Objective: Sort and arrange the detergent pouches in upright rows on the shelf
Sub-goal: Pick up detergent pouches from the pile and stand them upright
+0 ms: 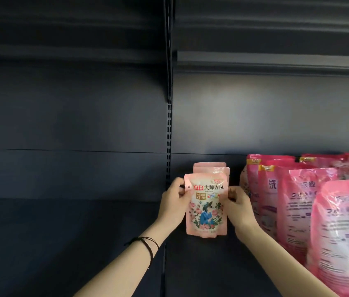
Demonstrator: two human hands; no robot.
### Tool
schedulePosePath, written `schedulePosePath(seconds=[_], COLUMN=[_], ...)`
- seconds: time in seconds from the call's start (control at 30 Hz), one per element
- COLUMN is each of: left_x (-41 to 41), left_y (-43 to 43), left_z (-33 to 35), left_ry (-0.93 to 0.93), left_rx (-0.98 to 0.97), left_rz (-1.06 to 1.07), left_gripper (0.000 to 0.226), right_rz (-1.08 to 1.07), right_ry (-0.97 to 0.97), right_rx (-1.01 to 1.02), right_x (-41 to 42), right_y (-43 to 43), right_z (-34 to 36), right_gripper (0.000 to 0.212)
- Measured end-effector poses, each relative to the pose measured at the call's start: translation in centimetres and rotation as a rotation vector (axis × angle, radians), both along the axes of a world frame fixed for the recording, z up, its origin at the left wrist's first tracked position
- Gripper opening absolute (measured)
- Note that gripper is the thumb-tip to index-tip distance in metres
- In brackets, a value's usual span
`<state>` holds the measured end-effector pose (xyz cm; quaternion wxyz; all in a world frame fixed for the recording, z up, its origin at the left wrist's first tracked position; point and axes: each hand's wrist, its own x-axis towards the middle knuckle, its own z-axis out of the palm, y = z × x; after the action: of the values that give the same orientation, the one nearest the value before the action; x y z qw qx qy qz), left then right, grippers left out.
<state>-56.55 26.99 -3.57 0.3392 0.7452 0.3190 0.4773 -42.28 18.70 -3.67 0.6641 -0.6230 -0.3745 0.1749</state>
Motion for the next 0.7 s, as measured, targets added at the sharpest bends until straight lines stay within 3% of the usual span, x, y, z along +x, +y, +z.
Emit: schedulePosePath(seconds=[0.5,0.57,0.63,0.7], left_x=[2.4,2.3,1.9,1.2], left_y=[-2.8,-3.1,-3.4,-3.9], left_z=[-0.7,-0.5,-0.3,0.0], left_ry=[0.029,0.044,0.063,0.136], left_rx=[0.015,0.027,0.026,0.060], left_rz=[0.117,0.104,0.088,0.128], left_gripper=[0.012,0.010,0.007,0.014], right_rz=[0.001,0.035,0.044,0.014], right_ry=[-0.147,-0.164,-0.217,-0.378], right_rx=[-0.083,-0.091,-0.065,0.001], right_x=[2.8,2.8,2.5,2.0], right_y=[-1.9,-2.3,-3.0,-4.3], right_z=[-0.3,-0.1,0.2,0.8], right_gripper=[0.003,0.014,0.038,0.056])
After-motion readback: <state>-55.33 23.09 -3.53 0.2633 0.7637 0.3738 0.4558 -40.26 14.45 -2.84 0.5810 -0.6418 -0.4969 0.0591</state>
